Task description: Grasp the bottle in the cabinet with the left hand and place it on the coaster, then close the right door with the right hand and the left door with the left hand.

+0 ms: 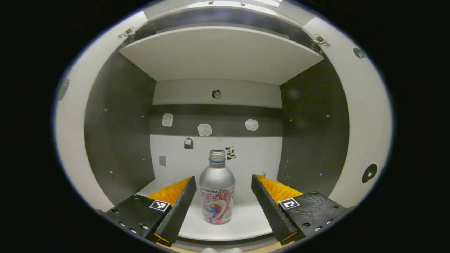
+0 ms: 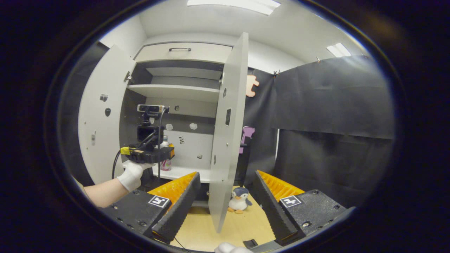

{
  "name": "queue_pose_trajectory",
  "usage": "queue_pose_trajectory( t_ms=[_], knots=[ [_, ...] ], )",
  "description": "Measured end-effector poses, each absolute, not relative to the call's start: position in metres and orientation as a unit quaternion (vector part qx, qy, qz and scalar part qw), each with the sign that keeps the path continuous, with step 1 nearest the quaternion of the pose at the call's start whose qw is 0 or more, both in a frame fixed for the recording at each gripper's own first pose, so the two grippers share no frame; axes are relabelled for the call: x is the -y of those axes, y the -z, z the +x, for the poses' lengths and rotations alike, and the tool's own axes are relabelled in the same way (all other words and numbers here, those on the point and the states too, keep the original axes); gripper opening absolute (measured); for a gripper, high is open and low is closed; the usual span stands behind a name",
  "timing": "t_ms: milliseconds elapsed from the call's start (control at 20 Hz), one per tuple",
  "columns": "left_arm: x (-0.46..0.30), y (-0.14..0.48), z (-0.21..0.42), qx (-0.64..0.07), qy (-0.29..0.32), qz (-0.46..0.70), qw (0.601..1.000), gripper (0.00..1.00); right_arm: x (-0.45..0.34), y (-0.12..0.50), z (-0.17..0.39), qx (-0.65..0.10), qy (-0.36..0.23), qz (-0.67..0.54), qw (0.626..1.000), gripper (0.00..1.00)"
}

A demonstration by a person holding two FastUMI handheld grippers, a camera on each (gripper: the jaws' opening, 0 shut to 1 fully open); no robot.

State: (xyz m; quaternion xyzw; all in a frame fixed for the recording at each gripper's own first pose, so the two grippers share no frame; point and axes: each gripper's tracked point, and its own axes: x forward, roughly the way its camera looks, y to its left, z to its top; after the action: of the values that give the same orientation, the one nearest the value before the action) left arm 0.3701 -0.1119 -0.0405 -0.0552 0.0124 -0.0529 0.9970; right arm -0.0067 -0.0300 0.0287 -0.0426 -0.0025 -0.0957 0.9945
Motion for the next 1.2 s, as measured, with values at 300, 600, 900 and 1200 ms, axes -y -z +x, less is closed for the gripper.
queue_pose_trajectory(
  t_ms=[300,600,900,1200],
  knots=[
    [0.109,0.045,0.389,-0.013,0.019,-0.034,0.999,0.98,0.037,-0.020,0.003,-0.013,0.099,-0.038,0.994,1.00],
    [0.108,0.056,0.411,-0.025,0.024,-0.026,0.999,0.84,0.034,-0.013,0.009,-0.022,0.089,-0.034,0.995,0.99],
    [0.101,0.023,0.367,0.003,0.046,-0.044,0.998,0.78,0.031,-0.017,0.009,-0.010,0.084,-0.035,0.996,0.99],
    [0.085,0.010,0.286,0.025,0.060,-0.038,0.997,0.78,0.033,-0.012,0.005,-0.005,0.080,-0.025,0.996,0.99]
  ],
)
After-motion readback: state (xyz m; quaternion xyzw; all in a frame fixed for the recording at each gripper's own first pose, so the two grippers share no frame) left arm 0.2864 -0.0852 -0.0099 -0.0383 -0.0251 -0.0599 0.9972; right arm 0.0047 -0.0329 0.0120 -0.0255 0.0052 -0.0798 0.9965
